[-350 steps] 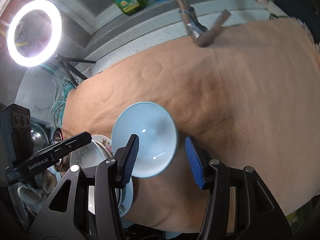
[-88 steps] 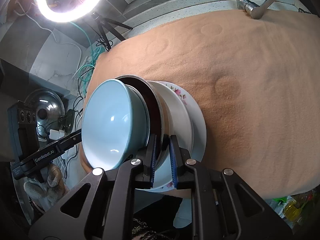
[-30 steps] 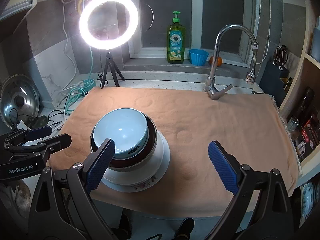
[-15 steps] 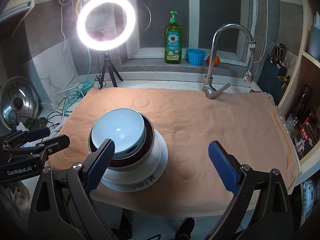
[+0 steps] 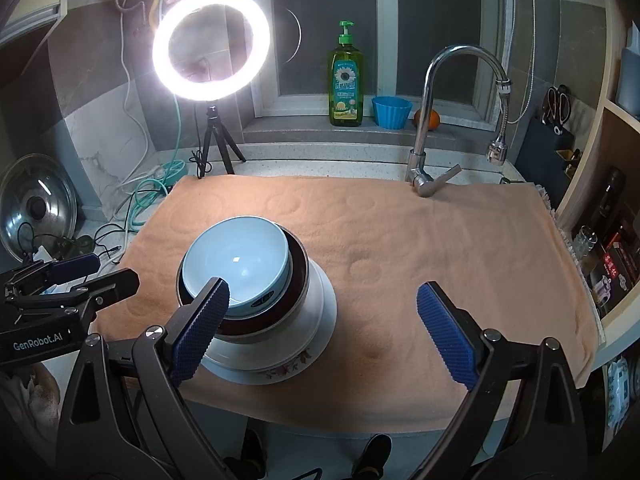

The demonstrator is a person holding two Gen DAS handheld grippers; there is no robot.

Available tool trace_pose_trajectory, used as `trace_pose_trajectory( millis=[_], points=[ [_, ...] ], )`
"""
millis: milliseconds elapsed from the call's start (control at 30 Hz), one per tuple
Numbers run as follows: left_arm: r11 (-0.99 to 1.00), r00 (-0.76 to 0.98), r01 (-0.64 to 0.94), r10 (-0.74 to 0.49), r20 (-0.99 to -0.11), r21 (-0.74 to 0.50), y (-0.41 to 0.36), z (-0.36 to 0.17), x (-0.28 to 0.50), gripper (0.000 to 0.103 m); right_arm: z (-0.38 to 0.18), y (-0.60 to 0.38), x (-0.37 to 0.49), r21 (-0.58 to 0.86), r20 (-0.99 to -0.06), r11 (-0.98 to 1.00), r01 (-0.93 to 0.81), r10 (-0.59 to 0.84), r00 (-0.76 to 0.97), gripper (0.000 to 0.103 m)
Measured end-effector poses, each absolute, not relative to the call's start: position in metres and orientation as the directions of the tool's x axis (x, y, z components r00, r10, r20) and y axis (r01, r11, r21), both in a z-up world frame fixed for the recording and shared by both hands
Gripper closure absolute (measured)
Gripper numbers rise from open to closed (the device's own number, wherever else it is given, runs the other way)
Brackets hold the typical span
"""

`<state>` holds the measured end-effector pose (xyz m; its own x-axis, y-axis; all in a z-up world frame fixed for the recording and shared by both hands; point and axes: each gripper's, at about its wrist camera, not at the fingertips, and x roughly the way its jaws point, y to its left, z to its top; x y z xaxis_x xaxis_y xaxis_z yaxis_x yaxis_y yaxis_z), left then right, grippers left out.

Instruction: Organize plates and bowls

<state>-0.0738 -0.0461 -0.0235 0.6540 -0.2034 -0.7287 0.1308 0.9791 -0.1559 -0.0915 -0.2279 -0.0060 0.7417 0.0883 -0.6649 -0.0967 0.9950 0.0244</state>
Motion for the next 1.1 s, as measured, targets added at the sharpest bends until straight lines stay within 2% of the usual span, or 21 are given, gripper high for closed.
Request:
trace_pose_trajectory(
  millis=[1100],
  points=[
    [0.981, 0.662, 0.133, -0.195, -0.724, -0.143, -0.0429, -0.0230, -0.0641, 0.028, -0.0115, -0.2222, -0.0862, 0.028, -0.677, 0.995, -0.093, 0.087, 0.731, 0.006]
  ],
)
